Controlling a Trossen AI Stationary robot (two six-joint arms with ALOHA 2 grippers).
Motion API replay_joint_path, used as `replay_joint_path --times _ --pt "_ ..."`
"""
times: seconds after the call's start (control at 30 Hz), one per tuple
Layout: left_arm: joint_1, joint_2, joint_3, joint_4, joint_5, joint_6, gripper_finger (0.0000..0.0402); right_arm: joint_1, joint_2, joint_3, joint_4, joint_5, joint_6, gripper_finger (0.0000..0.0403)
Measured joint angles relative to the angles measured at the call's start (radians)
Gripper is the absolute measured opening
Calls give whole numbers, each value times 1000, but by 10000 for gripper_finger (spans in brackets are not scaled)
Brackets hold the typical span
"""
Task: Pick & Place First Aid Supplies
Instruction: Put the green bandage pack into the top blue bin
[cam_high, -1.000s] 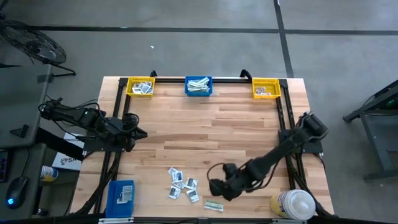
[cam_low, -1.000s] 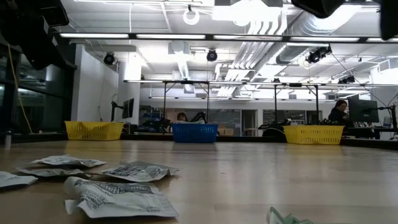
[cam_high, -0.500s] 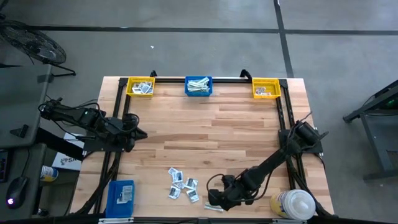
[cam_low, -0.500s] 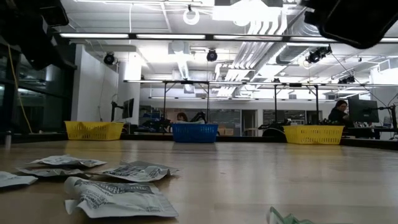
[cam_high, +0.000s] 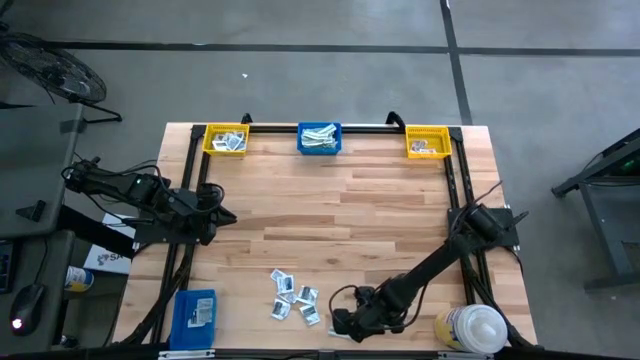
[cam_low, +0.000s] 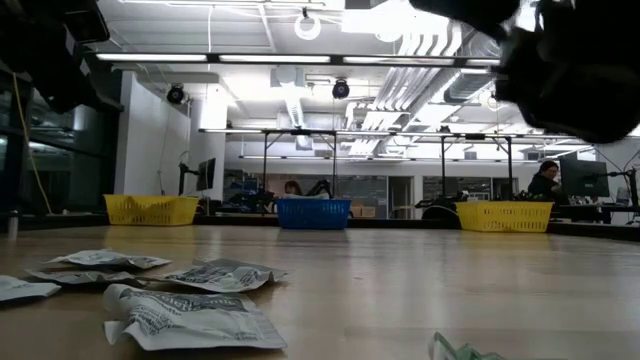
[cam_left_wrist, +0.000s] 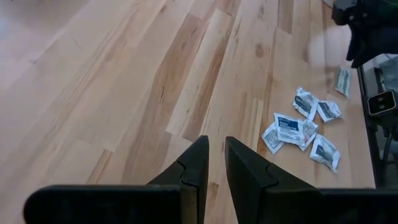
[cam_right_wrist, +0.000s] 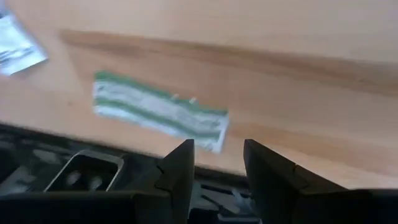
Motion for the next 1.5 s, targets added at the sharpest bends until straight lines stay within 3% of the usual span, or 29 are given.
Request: replay_joint_path --times 0.67,0.9,1.13,1.5 --pt "0 0 0 -18 5 19 53 -21 136 9 60 -65 2 130" --pt "0 0 0 -20 5 19 53 -20 158 12 31 -55 -19 89" --pt "0 0 0 -20 5 20 53 -18 158 11 12 -45 -41 11" --pt "0 0 0 -19 5 22 53 -49 158 10 17 0 -79 1"
